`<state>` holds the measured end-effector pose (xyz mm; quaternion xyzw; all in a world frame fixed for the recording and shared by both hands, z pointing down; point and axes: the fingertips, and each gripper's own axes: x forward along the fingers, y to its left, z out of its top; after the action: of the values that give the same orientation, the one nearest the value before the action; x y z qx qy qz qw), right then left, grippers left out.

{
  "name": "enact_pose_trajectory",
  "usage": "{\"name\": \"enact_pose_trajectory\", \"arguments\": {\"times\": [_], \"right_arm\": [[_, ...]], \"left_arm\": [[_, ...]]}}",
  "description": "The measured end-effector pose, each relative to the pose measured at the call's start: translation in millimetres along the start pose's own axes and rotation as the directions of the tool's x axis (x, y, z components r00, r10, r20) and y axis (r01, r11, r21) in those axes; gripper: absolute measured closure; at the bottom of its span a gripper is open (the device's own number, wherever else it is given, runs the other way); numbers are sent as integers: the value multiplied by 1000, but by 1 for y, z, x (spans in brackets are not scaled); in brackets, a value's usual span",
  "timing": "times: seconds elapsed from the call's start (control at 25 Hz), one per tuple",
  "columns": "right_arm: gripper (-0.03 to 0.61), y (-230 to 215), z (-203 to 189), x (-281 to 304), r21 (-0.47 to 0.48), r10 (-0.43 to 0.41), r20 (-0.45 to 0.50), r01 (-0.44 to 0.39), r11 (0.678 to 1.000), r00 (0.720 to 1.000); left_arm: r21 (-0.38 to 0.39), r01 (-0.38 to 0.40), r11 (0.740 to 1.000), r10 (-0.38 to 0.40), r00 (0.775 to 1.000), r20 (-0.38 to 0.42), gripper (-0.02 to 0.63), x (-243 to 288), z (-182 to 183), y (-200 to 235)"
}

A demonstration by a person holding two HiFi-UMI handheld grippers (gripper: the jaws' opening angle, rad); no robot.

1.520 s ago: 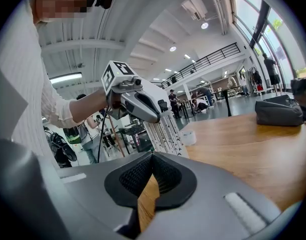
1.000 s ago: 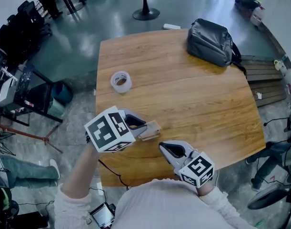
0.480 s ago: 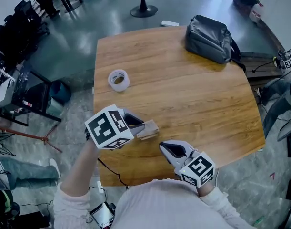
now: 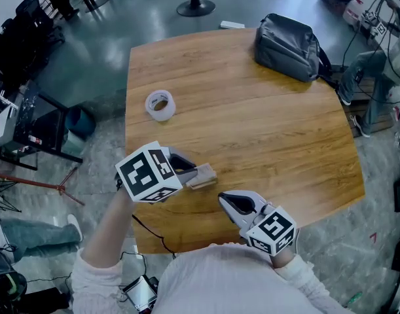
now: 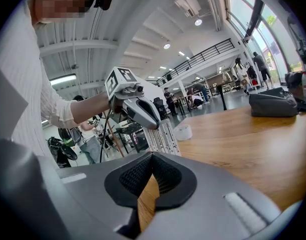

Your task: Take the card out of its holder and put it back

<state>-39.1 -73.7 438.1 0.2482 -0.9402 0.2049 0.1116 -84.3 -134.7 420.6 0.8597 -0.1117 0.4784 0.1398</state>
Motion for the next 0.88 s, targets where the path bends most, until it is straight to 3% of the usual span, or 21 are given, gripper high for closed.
{"name": "enact_pose_trajectory", "arguments": {"times": [0.88], "right_arm": [[580,-1,-4,3,15,-6,-8,6,1000,1000]], "left_arm": [[34,16,999,-14,998,-54,594,15,-8,2]]}}
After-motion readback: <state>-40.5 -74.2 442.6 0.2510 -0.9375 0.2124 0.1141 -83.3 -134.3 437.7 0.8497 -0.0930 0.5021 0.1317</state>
